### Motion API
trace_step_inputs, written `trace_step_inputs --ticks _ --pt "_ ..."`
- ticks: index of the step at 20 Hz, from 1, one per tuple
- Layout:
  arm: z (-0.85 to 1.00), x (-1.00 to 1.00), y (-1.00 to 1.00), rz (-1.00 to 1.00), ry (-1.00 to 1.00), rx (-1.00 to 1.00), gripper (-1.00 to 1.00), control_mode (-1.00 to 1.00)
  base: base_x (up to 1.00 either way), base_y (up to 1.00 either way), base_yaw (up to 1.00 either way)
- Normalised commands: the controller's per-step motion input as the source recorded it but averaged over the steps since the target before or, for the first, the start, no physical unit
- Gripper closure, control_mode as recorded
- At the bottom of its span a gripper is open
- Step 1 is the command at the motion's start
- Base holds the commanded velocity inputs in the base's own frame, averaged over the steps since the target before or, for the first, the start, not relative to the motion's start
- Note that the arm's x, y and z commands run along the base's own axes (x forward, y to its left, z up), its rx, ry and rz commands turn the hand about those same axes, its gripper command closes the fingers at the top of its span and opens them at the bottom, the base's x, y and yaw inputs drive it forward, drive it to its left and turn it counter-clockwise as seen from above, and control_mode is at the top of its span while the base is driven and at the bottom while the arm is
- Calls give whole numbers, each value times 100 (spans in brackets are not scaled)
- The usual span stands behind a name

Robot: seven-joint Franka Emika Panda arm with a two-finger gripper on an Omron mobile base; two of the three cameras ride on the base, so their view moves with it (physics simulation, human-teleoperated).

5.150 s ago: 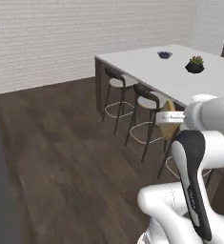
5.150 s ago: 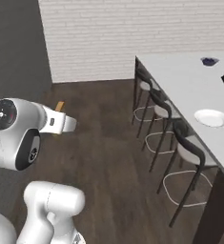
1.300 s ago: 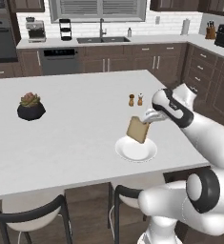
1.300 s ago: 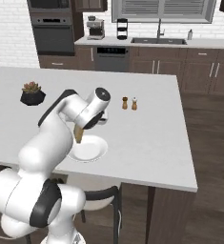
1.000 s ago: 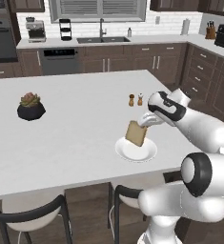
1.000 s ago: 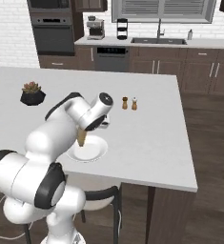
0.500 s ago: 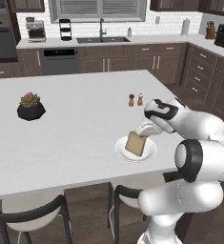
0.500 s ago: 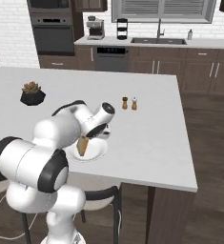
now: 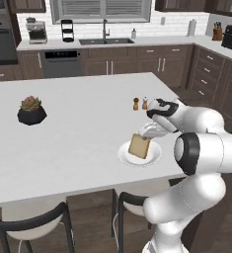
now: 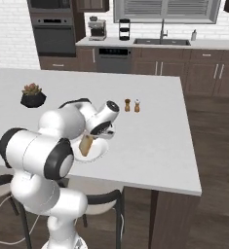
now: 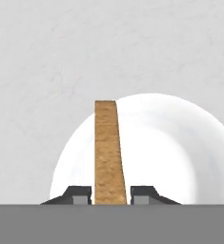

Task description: Start the toaster. Once the lever pops up, take the bread to the plate on the dining counter.

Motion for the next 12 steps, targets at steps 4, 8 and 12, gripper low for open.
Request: trace_step_inputs --ticks 4,8,12 --pt "-61 -1 11 0 9 0 100 -100 0 0 0" --pt "-39 0 12 0 2 0 100 -100 0 0 0" --pt "-13 -16 5 0 0 0 -100 -100 0 0 0"
